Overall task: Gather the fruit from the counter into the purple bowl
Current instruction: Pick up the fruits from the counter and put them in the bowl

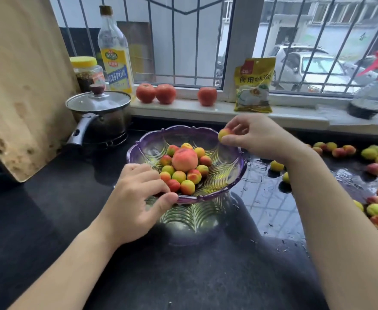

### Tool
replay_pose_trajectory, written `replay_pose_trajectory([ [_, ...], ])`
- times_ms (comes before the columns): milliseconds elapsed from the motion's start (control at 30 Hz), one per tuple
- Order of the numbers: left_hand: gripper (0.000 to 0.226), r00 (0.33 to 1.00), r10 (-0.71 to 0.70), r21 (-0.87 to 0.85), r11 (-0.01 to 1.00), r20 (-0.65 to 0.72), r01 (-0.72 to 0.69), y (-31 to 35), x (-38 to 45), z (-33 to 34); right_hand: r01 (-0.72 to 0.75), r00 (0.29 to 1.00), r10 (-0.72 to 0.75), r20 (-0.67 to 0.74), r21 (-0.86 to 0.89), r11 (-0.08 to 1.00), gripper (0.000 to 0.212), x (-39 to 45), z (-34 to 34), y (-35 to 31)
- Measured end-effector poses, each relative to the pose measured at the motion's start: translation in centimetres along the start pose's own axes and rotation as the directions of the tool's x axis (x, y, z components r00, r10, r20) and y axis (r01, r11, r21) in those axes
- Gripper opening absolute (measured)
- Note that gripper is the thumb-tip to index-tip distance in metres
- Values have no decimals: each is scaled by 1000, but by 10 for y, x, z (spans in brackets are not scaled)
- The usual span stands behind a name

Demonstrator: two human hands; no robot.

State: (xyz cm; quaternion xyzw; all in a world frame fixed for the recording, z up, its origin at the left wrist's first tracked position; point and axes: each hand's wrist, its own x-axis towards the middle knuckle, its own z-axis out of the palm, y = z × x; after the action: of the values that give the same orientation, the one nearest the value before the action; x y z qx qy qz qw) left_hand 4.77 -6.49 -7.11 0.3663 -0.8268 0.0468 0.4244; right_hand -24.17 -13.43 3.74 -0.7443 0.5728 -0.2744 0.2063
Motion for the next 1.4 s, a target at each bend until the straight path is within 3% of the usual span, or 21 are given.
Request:
replay_pose_trajectory([
  [200,60,984,-112,21,993,-139,116,-4,-2,0,142,934,13,356,-406,903,25,-8,20,-21],
  [300,60,975,-161,19,986,-151,166,-7,-3,0,185,900,76,428,-535,824,29,-9,34,-27],
  [367,54,975,-163,23,986,-149,168,-7,-4,2,181,895,71,440,-505,844,31,-10,33,-29],
  [467,45,978,-149,49,986,-142,158,-7,-4,2,57,948,46,315,-310,949,22,-11,8,-24],
  [567,42,981,-129,63,988,-143,139,-3,-3,3,-125,992,119,-47,-159,979,11,-13,-26,6],
  [667,46,984,-110,74,990,-137,121,3,-1,10,-406,898,363,-250,-149,902,15,-9,-42,55],
  [767,51,987,-100,93,989,-124,112,6,0,15,-613,788,563,-249,-230,756,22,-7,-43,88],
  [933,59,989,-92,103,989,-118,104,5,0,14,-614,778,618,-118,-351,707,38,-1,-27,93],
  [1267,54,988,-96,88,990,-124,107,5,0,15,-678,732,612,-300,-413,608,38,3,3,91],
  [1333,53,987,-98,82,991,-127,109,6,0,15,-662,750,594,-291,-349,664,34,2,-7,78],
  [1400,51,987,-96,78,991,-132,107,6,0,14,-553,826,500,-262,-200,809,33,-5,-25,51],
])
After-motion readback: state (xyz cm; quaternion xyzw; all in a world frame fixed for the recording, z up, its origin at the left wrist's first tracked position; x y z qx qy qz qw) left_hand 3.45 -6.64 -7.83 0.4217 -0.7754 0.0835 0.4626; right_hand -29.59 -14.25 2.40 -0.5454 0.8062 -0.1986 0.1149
